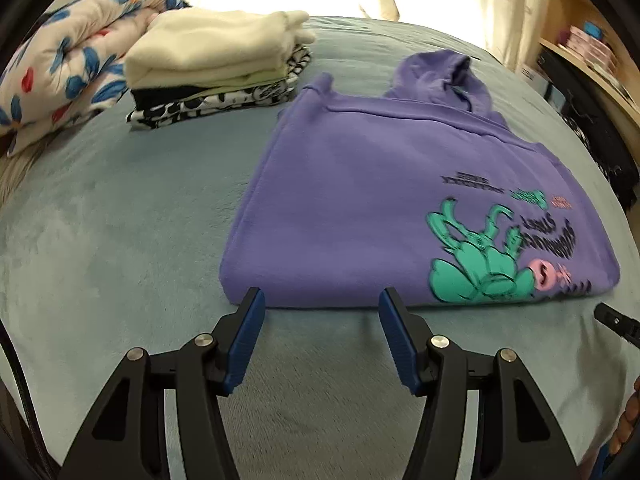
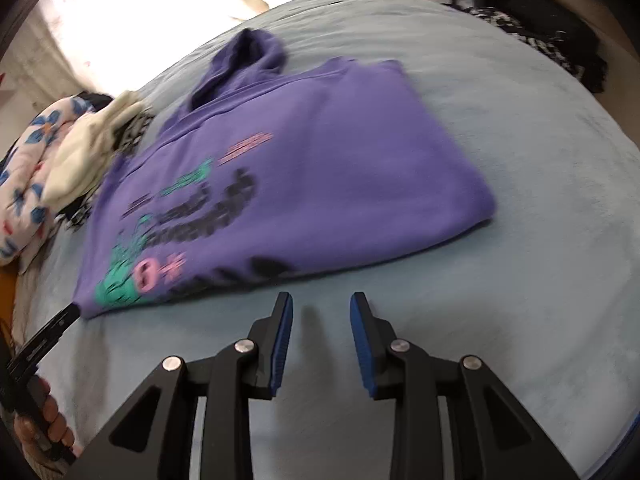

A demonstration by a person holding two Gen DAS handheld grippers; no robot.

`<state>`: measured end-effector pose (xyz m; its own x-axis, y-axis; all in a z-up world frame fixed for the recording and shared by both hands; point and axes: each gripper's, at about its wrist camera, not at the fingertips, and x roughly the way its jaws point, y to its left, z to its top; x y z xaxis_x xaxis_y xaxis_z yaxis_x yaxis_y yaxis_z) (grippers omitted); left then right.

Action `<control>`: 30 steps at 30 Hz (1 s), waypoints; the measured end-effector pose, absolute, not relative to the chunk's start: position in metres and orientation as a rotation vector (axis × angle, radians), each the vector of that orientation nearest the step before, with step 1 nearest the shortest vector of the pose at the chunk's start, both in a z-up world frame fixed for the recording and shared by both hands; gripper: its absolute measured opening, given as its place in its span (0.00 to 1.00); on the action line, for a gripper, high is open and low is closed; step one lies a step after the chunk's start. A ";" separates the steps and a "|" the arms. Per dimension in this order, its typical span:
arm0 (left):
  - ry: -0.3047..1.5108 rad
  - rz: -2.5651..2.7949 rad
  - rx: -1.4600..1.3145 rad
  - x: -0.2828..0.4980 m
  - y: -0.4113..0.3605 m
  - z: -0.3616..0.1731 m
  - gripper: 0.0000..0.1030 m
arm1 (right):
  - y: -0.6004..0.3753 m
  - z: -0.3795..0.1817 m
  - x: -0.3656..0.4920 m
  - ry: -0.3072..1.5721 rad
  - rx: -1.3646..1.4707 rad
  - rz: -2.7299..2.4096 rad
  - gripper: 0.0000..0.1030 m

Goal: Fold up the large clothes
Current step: 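Move both grippers to the hood and grasp it with the left gripper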

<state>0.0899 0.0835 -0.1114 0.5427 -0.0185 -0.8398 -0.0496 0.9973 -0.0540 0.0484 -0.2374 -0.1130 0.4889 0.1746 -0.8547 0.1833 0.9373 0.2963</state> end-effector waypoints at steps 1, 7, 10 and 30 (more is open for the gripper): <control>0.993 0.008 -0.059 0.089 0.081 -0.108 0.56 | -0.232 -0.109 0.049 1.067 0.362 0.008 0.29; 0.938 -0.049 0.043 0.104 0.066 -0.069 0.56 | -0.217 -0.071 0.068 1.024 0.283 0.071 0.29; 0.896 -0.075 0.102 0.123 0.061 -0.046 0.56 | -0.216 -0.044 0.088 0.985 0.229 0.081 0.29; 0.984 -0.247 0.127 0.425 0.013 0.003 0.57 | -0.272 0.018 0.366 0.956 0.286 0.093 0.39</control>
